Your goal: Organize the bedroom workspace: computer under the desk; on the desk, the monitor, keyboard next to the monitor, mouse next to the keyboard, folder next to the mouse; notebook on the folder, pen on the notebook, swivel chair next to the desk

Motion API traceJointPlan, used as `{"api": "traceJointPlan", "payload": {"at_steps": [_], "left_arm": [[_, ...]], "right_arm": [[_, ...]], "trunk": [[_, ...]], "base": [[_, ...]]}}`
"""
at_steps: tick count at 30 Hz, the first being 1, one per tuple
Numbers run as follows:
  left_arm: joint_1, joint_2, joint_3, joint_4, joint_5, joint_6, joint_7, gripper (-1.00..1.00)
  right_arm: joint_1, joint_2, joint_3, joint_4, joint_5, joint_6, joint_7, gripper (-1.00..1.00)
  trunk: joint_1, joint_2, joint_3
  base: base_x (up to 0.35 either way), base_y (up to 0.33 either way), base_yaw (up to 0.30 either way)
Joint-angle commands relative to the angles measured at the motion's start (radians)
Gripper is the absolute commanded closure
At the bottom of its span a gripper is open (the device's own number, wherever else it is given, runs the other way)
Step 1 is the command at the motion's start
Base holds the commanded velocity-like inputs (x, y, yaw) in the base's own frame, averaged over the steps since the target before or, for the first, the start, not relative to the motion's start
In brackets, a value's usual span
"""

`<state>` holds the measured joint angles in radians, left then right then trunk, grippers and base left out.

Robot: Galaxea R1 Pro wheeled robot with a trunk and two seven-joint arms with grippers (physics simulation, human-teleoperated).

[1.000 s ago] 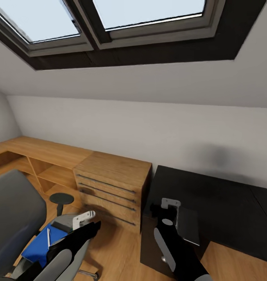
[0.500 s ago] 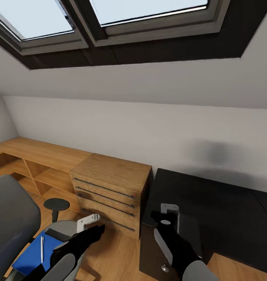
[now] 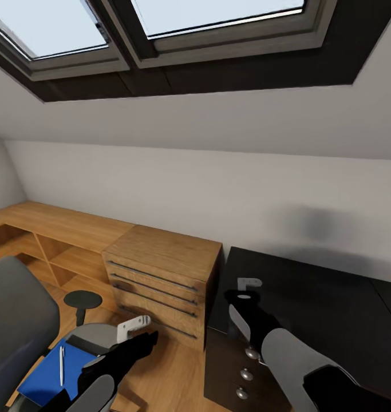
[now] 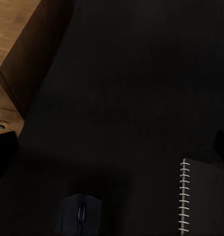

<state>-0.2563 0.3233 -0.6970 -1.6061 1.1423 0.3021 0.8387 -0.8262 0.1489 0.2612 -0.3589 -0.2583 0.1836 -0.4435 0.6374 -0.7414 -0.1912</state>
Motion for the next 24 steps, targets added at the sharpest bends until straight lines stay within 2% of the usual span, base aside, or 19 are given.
{"api": "traceJointPlan", "payload": {"at_steps": [1, 7, 24], "left_arm": [[-0.001, 0.001, -0.002, -0.002, 0.004, 0.002, 0.007, -1.00], [-0.001, 0.002, 0.000, -0.011, 0.002, 0.002, 0.007, -1.00], [-0.001, 0.003, 0.003, -0.012, 0.002, 0.002, 0.007, -1.00]], "right_arm": [[-0.001, -0.001, 0.008, -0.002, -0.013, 0.008, -0.008, -1.00], [-0.004, 0.002, 0.007, -0.004, -0.059, 0.046, -0.012, -1.00], [-0.004, -0.001, 0.007, -0.005, -0.062, 0.059, -0.012, -1.00]], "trunk": [[0.000, -0.001, -0.002], [0.000, -0.001, -0.002], [0.000, -0.001, -0.002]], "base": [[0.000, 0.000, 0.000], [0.000, 0.000, 0.000], [0.000, 0.000, 0.007]]}}
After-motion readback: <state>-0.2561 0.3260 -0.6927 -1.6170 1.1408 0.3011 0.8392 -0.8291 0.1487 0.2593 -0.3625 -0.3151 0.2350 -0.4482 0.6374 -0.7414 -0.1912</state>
